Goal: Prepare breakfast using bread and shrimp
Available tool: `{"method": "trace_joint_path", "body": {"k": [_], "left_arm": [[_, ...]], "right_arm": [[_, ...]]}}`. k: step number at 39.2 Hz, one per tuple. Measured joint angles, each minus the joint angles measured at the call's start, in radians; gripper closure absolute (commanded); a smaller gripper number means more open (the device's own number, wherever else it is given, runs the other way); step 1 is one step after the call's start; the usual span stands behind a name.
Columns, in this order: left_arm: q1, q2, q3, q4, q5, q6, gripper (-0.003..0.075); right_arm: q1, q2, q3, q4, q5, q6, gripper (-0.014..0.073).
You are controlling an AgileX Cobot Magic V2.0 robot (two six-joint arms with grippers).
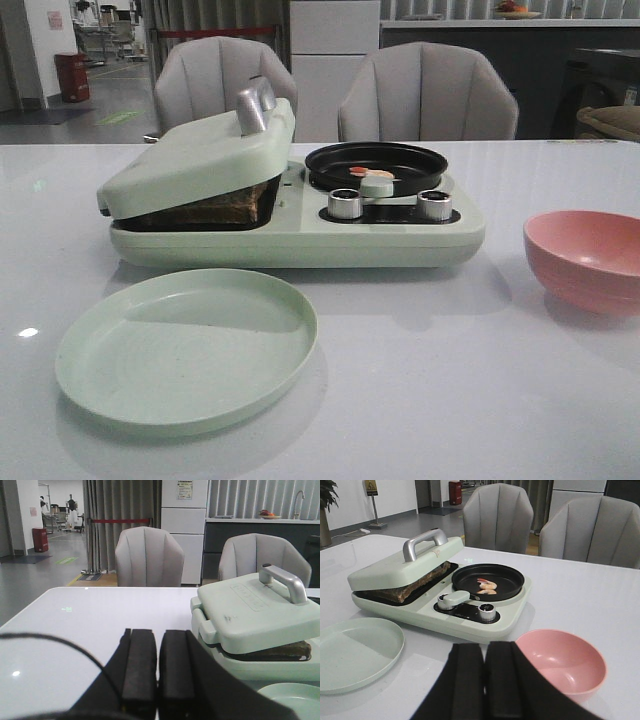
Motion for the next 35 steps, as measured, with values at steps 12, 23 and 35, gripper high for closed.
{"method": "trace_joint_path", "body": {"k": [12,23,35], "left_arm": [[0.002,-0.034,0.000,0.001,0.000,0.000,0.0606],[0.002,-0.054,0.000,0.001,-0.014,-0.002,0.0606],[0.002,-0.054,0.000,0.001,-0.014,-0.004,0.0606]], "right_arm": [[0.000,0.000,0.000,0.000,0.000,0.000,0.0454],[0.000,0.000,0.000,0.000,0.001,0.002,0.0454],[0.000,0.000,0.000,0.000,0.001,0.002,0.0454]]}}
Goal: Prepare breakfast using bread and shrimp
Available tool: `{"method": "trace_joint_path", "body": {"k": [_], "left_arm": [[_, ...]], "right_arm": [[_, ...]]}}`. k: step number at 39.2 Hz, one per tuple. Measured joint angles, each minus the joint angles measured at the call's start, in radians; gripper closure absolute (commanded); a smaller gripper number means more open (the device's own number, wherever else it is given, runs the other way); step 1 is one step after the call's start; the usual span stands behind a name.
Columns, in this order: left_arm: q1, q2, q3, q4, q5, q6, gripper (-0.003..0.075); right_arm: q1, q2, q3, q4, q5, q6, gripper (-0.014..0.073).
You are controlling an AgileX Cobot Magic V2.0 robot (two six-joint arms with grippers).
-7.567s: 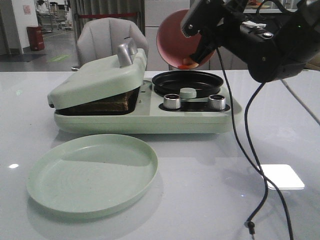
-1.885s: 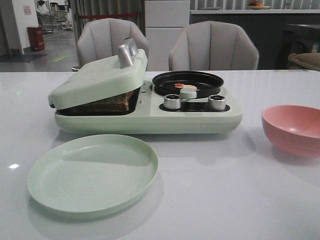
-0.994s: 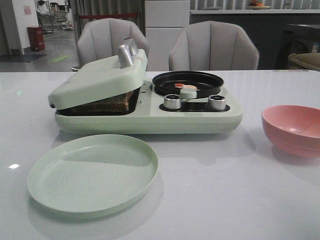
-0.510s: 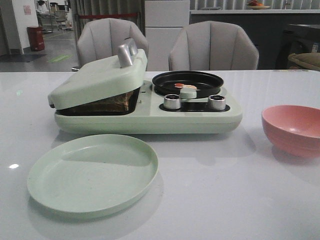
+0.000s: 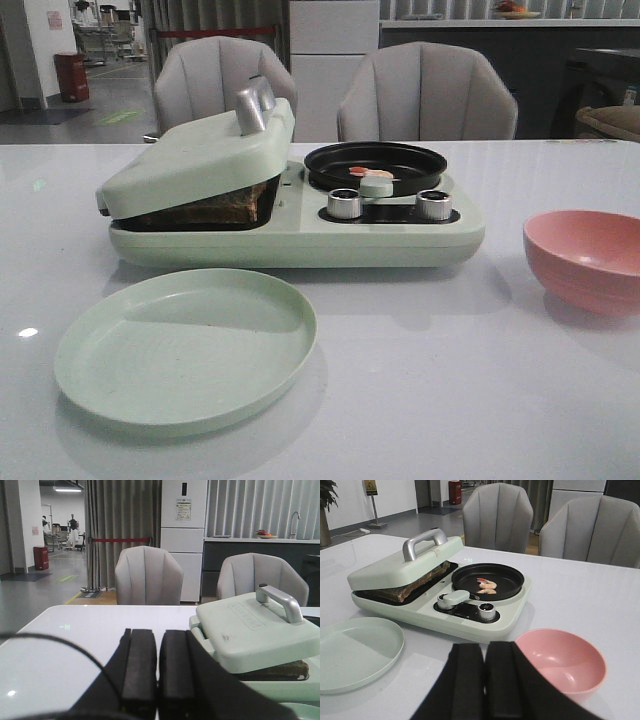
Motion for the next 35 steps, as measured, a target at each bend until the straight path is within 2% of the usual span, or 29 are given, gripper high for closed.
{"method": "trace_joint_path", "body": {"k": [28,35], "left_arm": [[0.000,0.000,0.000,0.000,-0.002,0.000,0.0606],[0.000,0.000,0.000,0.000,-0.002,0.000,0.0606]], "right_arm": [[0.000,0.000,0.000,0.000,0.000,0.000,0.0454],[-0.036,0.000,0.000,-0.076,0.000,0.000,0.0454]]}}
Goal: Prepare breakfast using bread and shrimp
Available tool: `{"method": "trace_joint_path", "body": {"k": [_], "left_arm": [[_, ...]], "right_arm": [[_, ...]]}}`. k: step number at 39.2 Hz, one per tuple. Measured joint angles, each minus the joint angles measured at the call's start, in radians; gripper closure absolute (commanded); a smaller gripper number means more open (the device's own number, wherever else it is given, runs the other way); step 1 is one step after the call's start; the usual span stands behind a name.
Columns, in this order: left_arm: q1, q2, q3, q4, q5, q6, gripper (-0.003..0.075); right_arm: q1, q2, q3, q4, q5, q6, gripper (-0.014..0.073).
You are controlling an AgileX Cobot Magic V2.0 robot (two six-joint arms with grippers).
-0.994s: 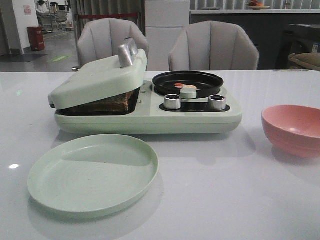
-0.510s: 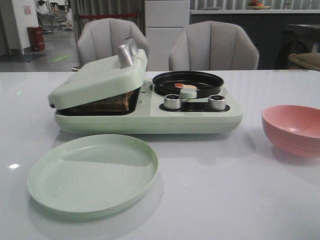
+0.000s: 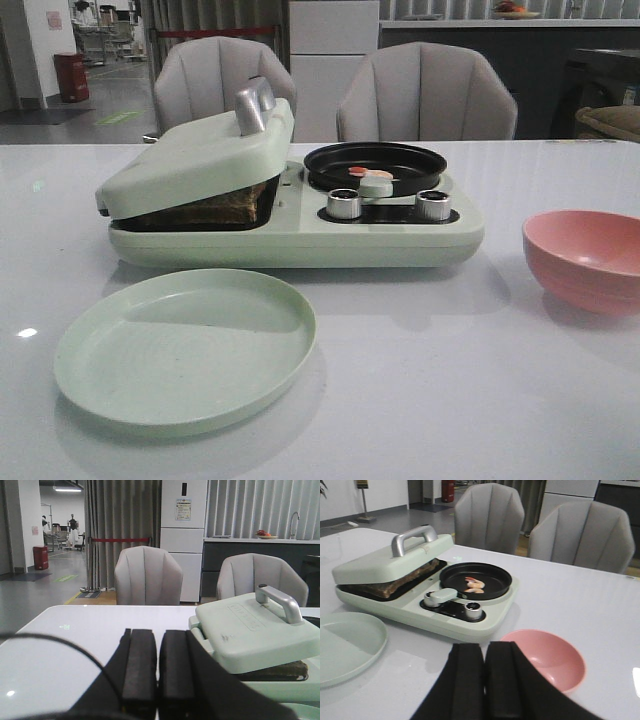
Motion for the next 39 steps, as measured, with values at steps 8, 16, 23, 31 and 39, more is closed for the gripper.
{"method": "trace_joint_path", "body": {"k": [8,16,23,31,39], "left_arm": [[0.000,0.000,0.000,0.000,0.000,-0.002,0.0606],[0.000,0.000,0.000,0.000,0.000,-0.002,0.0606],[0.000,0.000,0.000,0.000,0.000,-0.002,0.0606],[0.000,0.000,0.000,0.000,0.000,-0.002,0.0606],[0.000,0.000,0.000,0.000,0.000,-0.002,0.0606]], "right_arm": [[-0.160,-0.022,0.012,-0.025,-0.005,0.002,0.0454],[-0.282,-0.080,0.118,-0.039,-0.053,0.057,0.0454],[-0.300,-0.093,0.209,-0.103,-0.101,0.149,0.0454],[-0.300,-0.093,0.234,-0.158,-0.181,0.238,0.0454],[-0.300,-0.093,0.234,-0.162,-0.195,0.253,0.0454]]}}
